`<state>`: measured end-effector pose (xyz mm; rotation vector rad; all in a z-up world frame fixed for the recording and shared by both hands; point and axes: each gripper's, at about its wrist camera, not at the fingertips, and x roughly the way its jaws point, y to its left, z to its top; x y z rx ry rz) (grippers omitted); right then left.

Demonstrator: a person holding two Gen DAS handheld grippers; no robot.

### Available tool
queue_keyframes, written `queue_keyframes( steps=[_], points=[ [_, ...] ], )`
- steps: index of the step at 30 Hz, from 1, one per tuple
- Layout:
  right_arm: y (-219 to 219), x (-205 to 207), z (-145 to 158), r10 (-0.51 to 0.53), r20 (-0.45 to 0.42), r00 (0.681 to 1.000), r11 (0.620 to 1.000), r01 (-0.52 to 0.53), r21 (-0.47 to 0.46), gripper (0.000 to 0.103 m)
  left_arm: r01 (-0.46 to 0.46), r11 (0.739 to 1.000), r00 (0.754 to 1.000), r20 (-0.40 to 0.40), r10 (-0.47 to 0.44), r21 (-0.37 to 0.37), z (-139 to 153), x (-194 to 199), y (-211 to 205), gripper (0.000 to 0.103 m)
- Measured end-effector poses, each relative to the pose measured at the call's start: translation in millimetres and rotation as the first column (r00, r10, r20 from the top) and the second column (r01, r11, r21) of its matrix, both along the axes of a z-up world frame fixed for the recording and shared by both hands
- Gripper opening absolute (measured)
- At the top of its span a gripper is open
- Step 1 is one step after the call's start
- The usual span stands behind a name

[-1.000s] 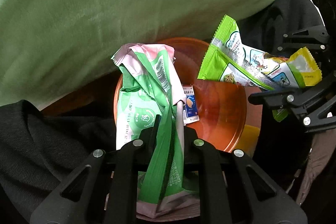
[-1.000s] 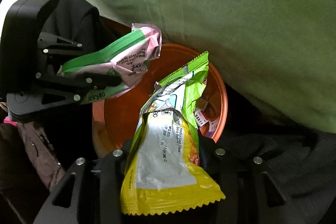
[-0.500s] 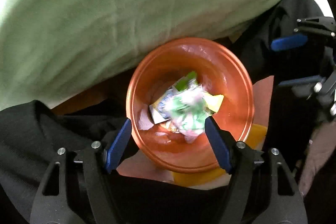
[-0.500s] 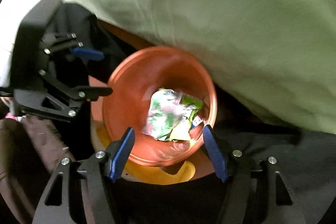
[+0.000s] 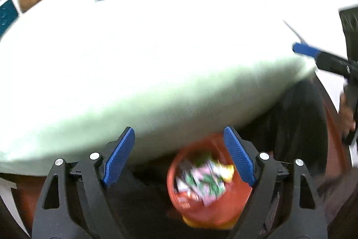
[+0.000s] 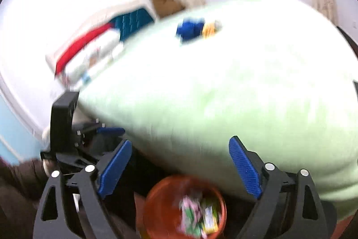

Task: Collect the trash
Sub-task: 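Grasp the blue cloth with the left tool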

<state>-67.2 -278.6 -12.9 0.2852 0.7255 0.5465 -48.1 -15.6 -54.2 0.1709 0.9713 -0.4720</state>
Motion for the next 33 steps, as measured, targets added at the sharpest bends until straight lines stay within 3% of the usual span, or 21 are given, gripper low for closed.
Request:
queue_keyframes(
  steps=[6, 10, 15, 26, 33],
  points=[
    [-2.0, 20.6, 22.0, -0.065, 0.056, 0.996, 0.997, 0.062, 0.049, 0.095, -0.145, 0.982, 0.980, 0.121, 0.159, -0.122, 47.1, 57.3, 15.2, 0.090],
    [-0.6, 24.6, 29.3, -0.086, 0.102, 0.991, 0.996, 0.084, 0.021, 0.097, -0.204, 0.970, 0.957, 0.182, 0.227, -0.135, 69.8, 91.7, 23.6, 0.091],
    [0.2, 31.2, 30.1, -0.097, 0.135, 0.986, 0.995, 0.100, -0.013, 0.097, -0.260, 0.958, 0.933, 0.224, 0.281, -0.118, 77.1, 145.3, 21.8, 0.092],
    [-5.3, 51.8, 19.8, -0.112, 0.140, 0.984, 0.991, 0.121, -0.060, 0.097, -0.356, 0.930, 0.897, 0.247, 0.366, -0.085, 77.9, 292.3, 11.3, 0.092],
    [-8.8, 66.0, 15.0, -0.113, 0.115, 0.987, 0.991, 0.120, -0.056, 0.097, -0.387, 0.913, 0.907, 0.129, 0.402, -0.127, 48.6, 359.6, 23.8, 0.092]
  ],
)
